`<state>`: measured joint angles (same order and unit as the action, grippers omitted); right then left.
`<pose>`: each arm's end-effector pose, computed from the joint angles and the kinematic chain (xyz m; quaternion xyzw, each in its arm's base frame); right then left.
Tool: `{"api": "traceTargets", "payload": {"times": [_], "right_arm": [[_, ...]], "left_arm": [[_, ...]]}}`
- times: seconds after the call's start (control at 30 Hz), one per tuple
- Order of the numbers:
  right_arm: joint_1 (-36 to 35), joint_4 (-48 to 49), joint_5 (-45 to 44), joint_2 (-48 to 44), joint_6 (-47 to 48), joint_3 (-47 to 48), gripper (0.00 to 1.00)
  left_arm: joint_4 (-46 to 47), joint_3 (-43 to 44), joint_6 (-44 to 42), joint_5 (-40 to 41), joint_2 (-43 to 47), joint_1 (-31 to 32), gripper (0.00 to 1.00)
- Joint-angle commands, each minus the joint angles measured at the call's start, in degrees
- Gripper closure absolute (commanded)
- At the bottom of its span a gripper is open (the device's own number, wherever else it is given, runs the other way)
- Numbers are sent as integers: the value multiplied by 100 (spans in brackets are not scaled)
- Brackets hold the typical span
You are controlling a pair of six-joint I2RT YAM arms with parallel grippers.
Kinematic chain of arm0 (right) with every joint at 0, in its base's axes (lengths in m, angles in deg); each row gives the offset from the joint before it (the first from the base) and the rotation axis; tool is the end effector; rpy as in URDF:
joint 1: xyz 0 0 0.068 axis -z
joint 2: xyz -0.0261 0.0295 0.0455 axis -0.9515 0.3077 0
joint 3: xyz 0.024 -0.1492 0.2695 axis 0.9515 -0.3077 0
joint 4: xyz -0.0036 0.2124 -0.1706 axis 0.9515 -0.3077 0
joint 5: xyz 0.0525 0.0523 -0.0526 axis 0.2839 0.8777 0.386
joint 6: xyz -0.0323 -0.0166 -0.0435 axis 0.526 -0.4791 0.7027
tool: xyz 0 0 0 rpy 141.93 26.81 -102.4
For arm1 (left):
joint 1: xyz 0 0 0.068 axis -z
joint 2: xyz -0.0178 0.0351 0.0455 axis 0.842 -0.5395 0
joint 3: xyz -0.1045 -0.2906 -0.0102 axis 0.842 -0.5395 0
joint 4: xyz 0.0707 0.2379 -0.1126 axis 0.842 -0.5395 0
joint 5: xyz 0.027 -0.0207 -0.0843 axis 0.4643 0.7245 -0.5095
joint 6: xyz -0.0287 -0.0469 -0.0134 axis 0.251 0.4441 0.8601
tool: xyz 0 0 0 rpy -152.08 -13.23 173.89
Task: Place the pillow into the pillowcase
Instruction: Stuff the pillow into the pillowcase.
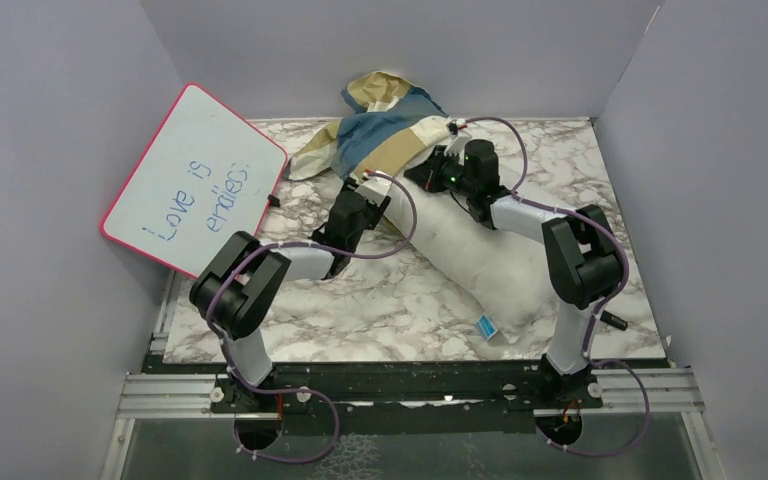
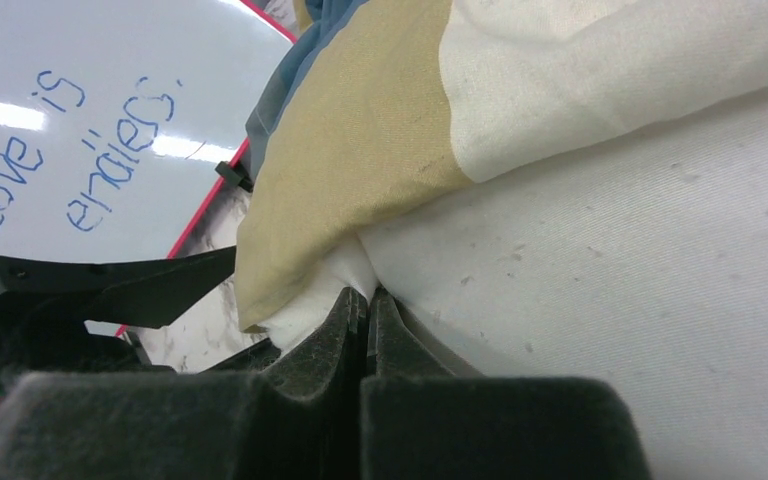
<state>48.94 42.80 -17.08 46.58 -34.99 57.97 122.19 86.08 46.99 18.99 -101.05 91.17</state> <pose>0.4182 0.1958 0.2439 -0.0895 0.7721 0.4077 0.4793 0.3203 -0.2003 0.2147 0.2263 0.7479 0.0092 0.6239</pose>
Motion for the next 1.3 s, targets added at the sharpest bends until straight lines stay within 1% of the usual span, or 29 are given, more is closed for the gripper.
{"api": "traceTargets", "payload": {"times": [0.0, 0.07, 0.1, 0.13, 0.2, 0.23, 0.33, 0.43, 0.5, 0.57, 0.63, 0.77, 0.9, 1.03, 1.13, 1.27], "right_arm": [[-25, -362, 115, 399, -40, -183, 99], [-13, -347, 129, 409, -47, -177, 100], [-10, -338, 130, 417, -49, -186, 100], [-2, -331, 124, 419, -49, -193, 100], [0, -313, 129, 437, -58, -183, 99], [15, -302, 135, 450, -69, -184, 99], [29, -233, 162, 471, -120, -204, 100], [46, -109, 220, 499, -203, -242, 99], [46, 98, 266, 495, -295, -336, 100], [46, 326, 282, 497, -414, -418, 100], [46, 505, 293, 517, -530, -468, 100], [46, 879, 388, 580, -809, -575, 99], [46, 1344, 424, 556, -1005, -798, 99], [42, 1809, 399, 475, -1175, -1026, 99], [46, 2116, 414, 471, -1337, -1154, 99], [46, 2242, 368, 468, -1368, -1254, 99]], "left_arm": [[135, 417, -234, 358, -353, -7, 38], [143, 524, -240, 368, -429, -7, 37], [146, 547, -231, 357, -441, -7, 39], [143, 565, -249, 297, -431, -7, 48], [147, 550, -260, 187, -374, 0, 67], [142, 520, -237, 136, -321, 9, 75], [144, 328, -193, -42, -112, 40, 89], [150, 37, -101, -256, 104, 101, 100], [157, -241, -71, -539, 228, 120, 100], [169, -435, 183, -777, 333, 124, 100], [262, -556, 401, -1459, 425, 137, 100], [456, -473, 878, -2336, 291, 181, 100], [573, -264, 1292, -2453, -32, 278, 100], [890, -261, 1787, -2510, -228, 425, 100], [1310, -409, 2201, -2514, -330, 440, 100], [1900, -590, 2826, -2873, -268, 494, 100]]}}
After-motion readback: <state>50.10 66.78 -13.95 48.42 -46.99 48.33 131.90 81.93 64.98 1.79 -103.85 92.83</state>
